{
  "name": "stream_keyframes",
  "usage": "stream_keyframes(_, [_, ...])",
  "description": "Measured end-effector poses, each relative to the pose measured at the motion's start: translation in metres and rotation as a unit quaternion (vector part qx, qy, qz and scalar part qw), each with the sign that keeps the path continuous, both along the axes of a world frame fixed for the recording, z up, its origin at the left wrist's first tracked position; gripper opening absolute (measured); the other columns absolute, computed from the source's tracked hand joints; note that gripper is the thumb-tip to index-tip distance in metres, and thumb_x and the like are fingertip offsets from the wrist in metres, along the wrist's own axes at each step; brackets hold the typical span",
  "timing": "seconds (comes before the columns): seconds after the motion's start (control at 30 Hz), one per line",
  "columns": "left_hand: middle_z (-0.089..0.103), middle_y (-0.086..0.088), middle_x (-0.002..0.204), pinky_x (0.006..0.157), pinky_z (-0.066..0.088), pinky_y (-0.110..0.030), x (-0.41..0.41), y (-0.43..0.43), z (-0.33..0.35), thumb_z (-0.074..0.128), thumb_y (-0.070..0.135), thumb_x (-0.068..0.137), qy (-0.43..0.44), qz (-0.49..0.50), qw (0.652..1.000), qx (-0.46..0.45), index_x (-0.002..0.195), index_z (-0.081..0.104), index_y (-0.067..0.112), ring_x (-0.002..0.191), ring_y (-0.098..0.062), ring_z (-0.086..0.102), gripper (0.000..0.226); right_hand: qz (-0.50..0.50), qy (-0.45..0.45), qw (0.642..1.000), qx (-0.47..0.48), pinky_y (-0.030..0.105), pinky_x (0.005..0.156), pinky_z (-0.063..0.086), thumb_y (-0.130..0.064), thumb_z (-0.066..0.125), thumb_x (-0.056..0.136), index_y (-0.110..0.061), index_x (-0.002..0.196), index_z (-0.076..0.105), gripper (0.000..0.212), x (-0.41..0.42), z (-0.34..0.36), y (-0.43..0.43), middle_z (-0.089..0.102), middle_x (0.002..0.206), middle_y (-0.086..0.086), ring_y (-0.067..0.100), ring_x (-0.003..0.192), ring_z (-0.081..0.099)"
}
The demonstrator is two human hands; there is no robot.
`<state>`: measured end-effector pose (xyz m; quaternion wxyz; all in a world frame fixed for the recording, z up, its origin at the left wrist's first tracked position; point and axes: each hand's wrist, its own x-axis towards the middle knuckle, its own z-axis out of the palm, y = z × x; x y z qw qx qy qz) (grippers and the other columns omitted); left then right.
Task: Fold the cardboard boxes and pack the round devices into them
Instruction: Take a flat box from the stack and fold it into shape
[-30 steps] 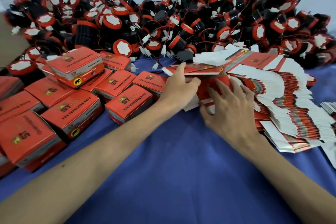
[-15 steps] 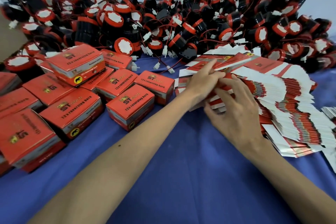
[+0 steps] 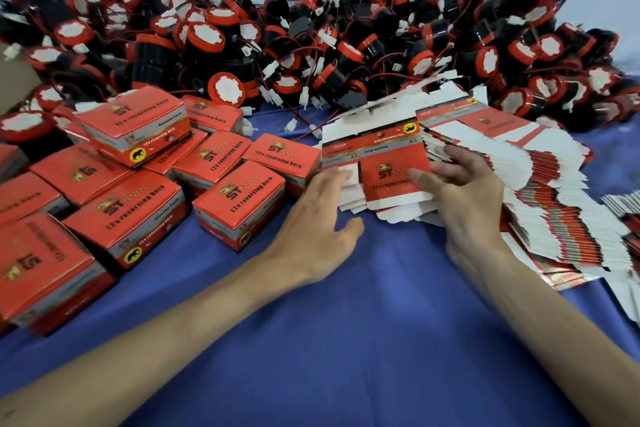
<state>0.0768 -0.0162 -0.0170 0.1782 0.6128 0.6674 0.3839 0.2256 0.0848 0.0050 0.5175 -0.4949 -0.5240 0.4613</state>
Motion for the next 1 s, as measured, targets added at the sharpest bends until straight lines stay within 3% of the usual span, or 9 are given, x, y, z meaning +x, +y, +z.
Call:
stream_keyframes(0.1, [0.031, 0.033, 0.136, 0.098, 0.019, -0.001, -0.007, 0.0, -0.002, 0.058, 0.021, 0.092, -0.049, 0.029, 0.998, -0.007, 0.149, 0.022, 0.027, 0.121, 0.016, 0.027, 0.068, 0.01, 0.018, 1.0, -0.02, 0.042, 0.076, 0.06, -0.011, 0.077, 0.08, -0.02, 0.088, 0.068, 0.016, 0.001, 0.002, -0.002, 0.072, 0.087, 0.004, 0.022, 0.086, 0.072])
stream_keyframes(0.17, [0.033, 0.026, 0.143, 0.099, 0.02, -0.003, -0.008, 0.001, -0.005, 0.058, 0.024, 0.091, -0.077, 0.054, 0.995, -0.018, 0.152, 0.015, 0.026, 0.13, 0.009, 0.03, 0.074, 0.007, 0.009, 1.0, -0.015, 0.044, 0.077, 0.059, -0.012, 0.073, 0.084, -0.02, 0.081, 0.066, 0.01, 0.0, 0.002, -0.004, 0.073, 0.089, 0.01, 0.025, 0.084, 0.072])
stream_keyframes(0.3, [0.032, 0.033, 0.124, 0.082, 0.02, 0.009, -0.013, 0.004, -0.006, 0.058, 0.017, 0.09, -0.13, 0.073, 0.989, -0.007, 0.15, 0.021, 0.026, 0.11, 0.024, 0.03, 0.071, -0.01, -0.055, 0.997, 0.046, 0.034, 0.081, 0.058, -0.011, 0.068, 0.088, -0.023, 0.083, 0.062, 0.014, 0.001, -0.004, -0.006, 0.07, 0.085, -0.001, 0.013, 0.084, 0.069])
stream_keyframes(0.37, [0.036, 0.032, 0.126, 0.083, 0.025, 0.008, -0.019, 0.007, -0.005, 0.057, 0.011, 0.091, -0.156, 0.087, 0.984, 0.004, 0.148, 0.029, 0.023, 0.106, 0.03, 0.032, 0.065, -0.024, -0.126, 0.983, 0.132, 0.016, 0.077, 0.053, -0.012, 0.068, 0.088, -0.025, 0.088, 0.059, 0.016, -0.001, -0.006, -0.01, 0.065, 0.079, -0.011, -0.004, 0.077, 0.063])
stream_keyframes(0.43, [0.042, 0.023, 0.139, 0.095, 0.03, 0.0, -0.028, 0.009, -0.004, 0.055, 0.009, 0.092, -0.17, 0.1, 0.98, 0.011, 0.147, 0.032, 0.022, 0.112, 0.025, 0.036, 0.061, -0.007, -0.188, 0.966, 0.177, 0.005, 0.069, 0.044, -0.016, 0.07, 0.087, -0.023, 0.097, 0.059, 0.017, -0.002, -0.008, -0.012, 0.06, 0.074, -0.016, -0.01, 0.071, 0.058])
stream_keyframes(0.53, [0.044, 0.007, 0.147, 0.108, 0.035, -0.021, -0.039, 0.011, -0.003, 0.052, 0.007, 0.094, -0.192, 0.11, 0.975, 0.017, 0.146, 0.035, 0.022, 0.124, 0.007, 0.04, 0.057, 0.059, -0.231, 0.963, 0.122, 0.013, 0.071, 0.046, -0.03, 0.076, 0.081, -0.022, 0.104, 0.063, 0.027, -0.005, -0.011, -0.013, 0.061, 0.071, -0.014, -0.004, 0.071, 0.058])
stream_keyframes(0.6, [0.044, 0.007, 0.147, 0.11, 0.036, -0.023, -0.042, 0.011, -0.003, 0.052, 0.006, 0.094, -0.194, 0.107, 0.975, 0.021, 0.146, 0.035, 0.021, 0.128, 0.004, 0.04, 0.057, 0.071, -0.214, 0.968, 0.107, 0.018, 0.073, 0.051, -0.03, 0.078, 0.079, -0.023, 0.095, 0.066, 0.021, -0.008, -0.011, -0.015, 0.062, 0.071, -0.014, -0.001, 0.07, 0.06])
stream_keyframes(0.73, [0.048, 0.034, 0.122, 0.085, 0.034, 0.005, -0.04, 0.01, -0.006, 0.055, 0.008, 0.094, -0.2, 0.086, 0.975, 0.033, 0.14, 0.041, 0.023, 0.102, 0.032, 0.04, 0.05, 0.034, -0.128, 0.987, 0.089, 0.042, 0.083, 0.056, -0.022, 0.075, 0.083, -0.03, 0.082, 0.06, 0.017, -0.008, -0.009, -0.015, 0.067, 0.071, -0.005, 0.015, 0.078, 0.069])
stream_keyframes(1.0, [0.051, 0.032, 0.109, 0.075, 0.043, -0.001, -0.038, 0.005, 0.001, 0.06, 0.01, 0.093, -0.256, 0.049, 0.963, 0.067, 0.116, 0.043, 0.04, 0.093, 0.02, 0.058, 0.042, -0.001, -0.125, 0.984, 0.124, 0.034, 0.088, 0.053, -0.015, 0.061, 0.094, -0.028, 0.093, 0.059, 0.013, -0.009, -0.009, -0.016, 0.066, 0.073, -0.017, -0.001, 0.078, 0.063])
